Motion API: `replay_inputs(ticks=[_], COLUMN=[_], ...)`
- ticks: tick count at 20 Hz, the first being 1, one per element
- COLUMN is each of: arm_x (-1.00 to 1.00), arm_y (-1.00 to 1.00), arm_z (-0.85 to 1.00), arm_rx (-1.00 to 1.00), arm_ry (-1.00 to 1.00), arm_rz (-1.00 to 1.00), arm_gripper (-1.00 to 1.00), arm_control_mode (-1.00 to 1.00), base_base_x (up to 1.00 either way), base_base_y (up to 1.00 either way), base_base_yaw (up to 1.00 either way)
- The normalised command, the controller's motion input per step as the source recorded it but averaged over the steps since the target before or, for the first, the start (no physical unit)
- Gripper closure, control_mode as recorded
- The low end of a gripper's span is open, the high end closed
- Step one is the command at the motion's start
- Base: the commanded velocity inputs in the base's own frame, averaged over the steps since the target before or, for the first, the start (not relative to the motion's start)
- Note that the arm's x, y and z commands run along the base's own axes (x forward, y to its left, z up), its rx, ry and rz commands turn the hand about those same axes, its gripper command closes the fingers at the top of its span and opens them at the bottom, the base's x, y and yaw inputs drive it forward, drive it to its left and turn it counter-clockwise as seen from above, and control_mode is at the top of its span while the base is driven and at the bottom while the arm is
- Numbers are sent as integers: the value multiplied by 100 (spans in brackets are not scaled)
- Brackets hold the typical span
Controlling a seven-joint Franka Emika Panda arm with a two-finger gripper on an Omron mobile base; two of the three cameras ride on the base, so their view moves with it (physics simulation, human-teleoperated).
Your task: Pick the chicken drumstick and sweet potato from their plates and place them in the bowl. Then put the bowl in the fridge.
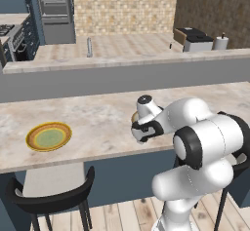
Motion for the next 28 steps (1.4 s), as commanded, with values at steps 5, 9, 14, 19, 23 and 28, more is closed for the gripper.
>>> replay_inputs(ticks=[5, 9, 14, 19, 23, 28], arm_x=[5, 16, 17, 14, 6, 2], arm_y=[-3, -7, -10, -9, -6, -4], arm_z=[-11, 0, 0, -3, -11, -12], arm_rx=[0, 0, 0, 0, 0, 0], arm_ry=[-6, -5, -5, -2, 0, -2], arm_rz=[-11, -11, -10, -7, -9, -6], arm_gripper=[-100, -100, -100, -100, -100, -100], arm_control_mode=[-100, -100, -100, -100, -100, -100], base_base_x=[0, 0, 0, 0, 0, 0], base_base_y=[0, 0, 0, 0, 0, 0], base_base_yaw=[0, 0, 0, 0, 0, 0])
